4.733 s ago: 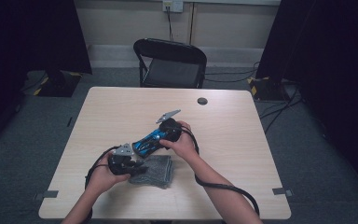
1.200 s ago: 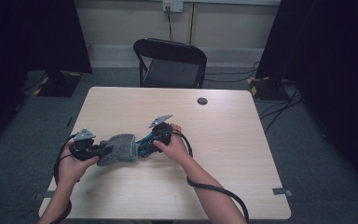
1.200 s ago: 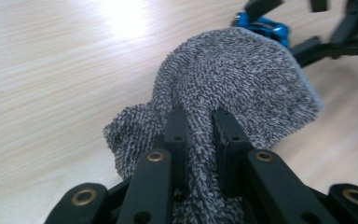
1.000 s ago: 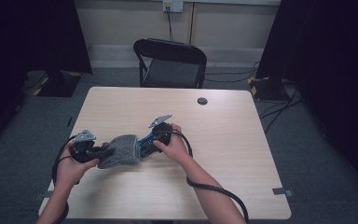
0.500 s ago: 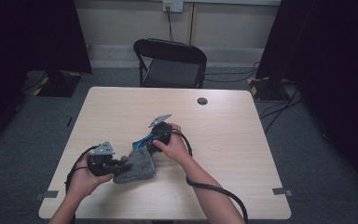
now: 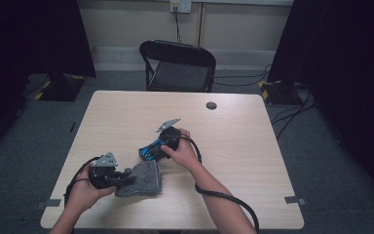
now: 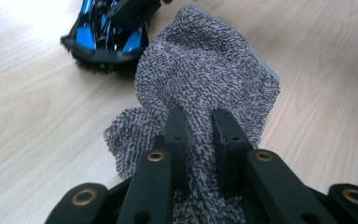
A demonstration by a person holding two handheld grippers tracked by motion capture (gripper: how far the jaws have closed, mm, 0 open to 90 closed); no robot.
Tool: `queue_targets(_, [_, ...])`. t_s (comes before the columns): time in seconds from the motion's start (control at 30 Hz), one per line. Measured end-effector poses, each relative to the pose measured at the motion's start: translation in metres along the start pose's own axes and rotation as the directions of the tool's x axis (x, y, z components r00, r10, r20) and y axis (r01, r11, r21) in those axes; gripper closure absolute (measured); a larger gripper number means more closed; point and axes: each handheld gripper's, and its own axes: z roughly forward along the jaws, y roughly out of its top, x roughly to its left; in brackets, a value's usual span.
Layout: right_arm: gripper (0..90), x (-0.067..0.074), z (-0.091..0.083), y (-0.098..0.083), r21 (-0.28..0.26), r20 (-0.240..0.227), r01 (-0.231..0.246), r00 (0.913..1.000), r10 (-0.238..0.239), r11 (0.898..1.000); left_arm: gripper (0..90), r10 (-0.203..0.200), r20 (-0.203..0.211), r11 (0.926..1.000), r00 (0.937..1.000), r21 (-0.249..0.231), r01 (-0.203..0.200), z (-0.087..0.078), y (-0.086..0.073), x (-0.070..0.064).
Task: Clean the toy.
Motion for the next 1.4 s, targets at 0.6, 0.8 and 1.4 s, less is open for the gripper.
queue_targets(0.6, [9.0,0.0,0.0,-0.001,-0.007,-0.001,-0.001,1.0,0.001,1.0,77.7,-0.019,-0.123,0.9962,0.9922,0.081,0.03,0.023,0.003,0.036])
queue_targets(0.8, [9.0,0.0,0.0,-0.001,-0.011,0.0,-0.001,1.0,0.001,1.0,77.6,-0.037,-0.18,0.9957,0.983,0.076,0.052,0.028,0.008,0.048])
queue_targets(1.4, [8.9,-0.003,-0.001,-0.003,-0.02,0.002,0.0,1.0,0.0,1.0,77.8,-0.076,-0.277,0.9925,0.9579,0.071,0.099,0.031,0.018,0.073])
